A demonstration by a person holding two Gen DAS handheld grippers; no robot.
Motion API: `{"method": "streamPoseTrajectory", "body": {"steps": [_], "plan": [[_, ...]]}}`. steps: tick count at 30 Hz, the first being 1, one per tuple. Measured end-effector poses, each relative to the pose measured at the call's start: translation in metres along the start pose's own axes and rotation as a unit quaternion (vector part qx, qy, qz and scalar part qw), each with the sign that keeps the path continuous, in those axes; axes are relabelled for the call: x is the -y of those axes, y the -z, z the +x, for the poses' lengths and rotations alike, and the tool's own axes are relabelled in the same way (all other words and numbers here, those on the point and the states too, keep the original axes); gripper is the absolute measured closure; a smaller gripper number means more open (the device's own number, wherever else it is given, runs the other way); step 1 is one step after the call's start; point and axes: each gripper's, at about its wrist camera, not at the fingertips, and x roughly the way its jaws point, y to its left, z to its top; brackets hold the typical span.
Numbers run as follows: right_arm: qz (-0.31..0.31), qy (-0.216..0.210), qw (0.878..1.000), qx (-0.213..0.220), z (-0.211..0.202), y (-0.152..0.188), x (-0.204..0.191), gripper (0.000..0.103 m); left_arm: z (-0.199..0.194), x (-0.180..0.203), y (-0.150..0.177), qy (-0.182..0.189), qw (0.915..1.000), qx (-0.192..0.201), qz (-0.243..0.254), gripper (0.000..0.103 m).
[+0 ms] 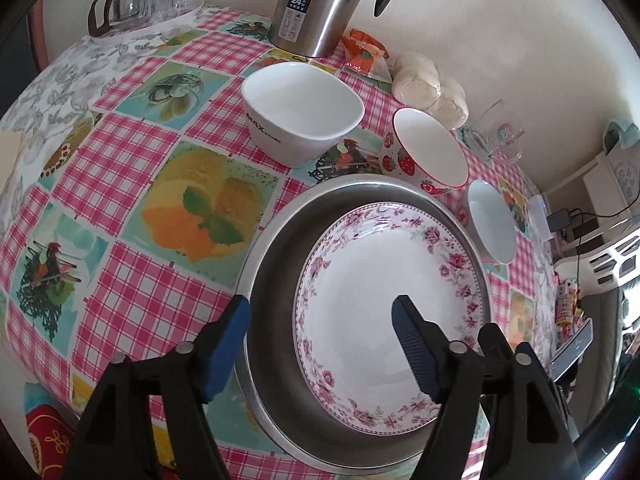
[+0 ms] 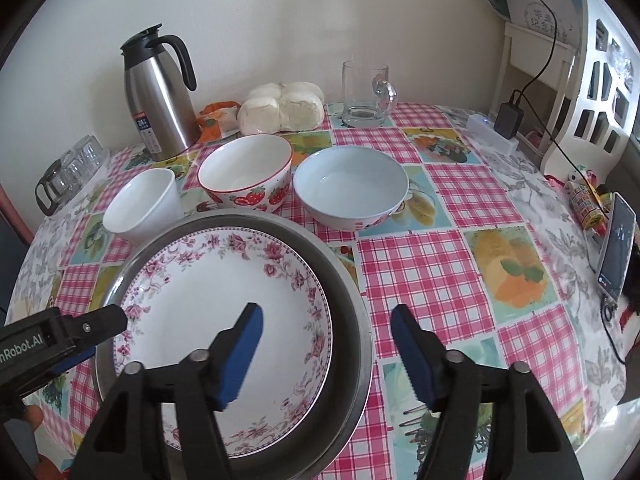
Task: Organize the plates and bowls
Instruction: 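Open both tools to release the floral plate rim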
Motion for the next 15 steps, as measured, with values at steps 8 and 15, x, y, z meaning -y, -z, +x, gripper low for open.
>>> {"method": "streamPoseTrajectory", "body": {"steps": [8, 15], "plan": [[-0.009, -0.002, 1.0, -0.002, 0.0021, 0.0002, -0.002, 0.017, -0.0001, -0.0046, 0.0003, -0.021, 0.9997, 0.008, -0.003, 0.01], [-0.016, -0.004, 1.0, 0.005, 0.0, 0.0001, -0.0041, 0.002, -0.0048, -0.0069, -0.0016, -0.037, 0.9989, 0.027, -0.007, 0.009]]}}
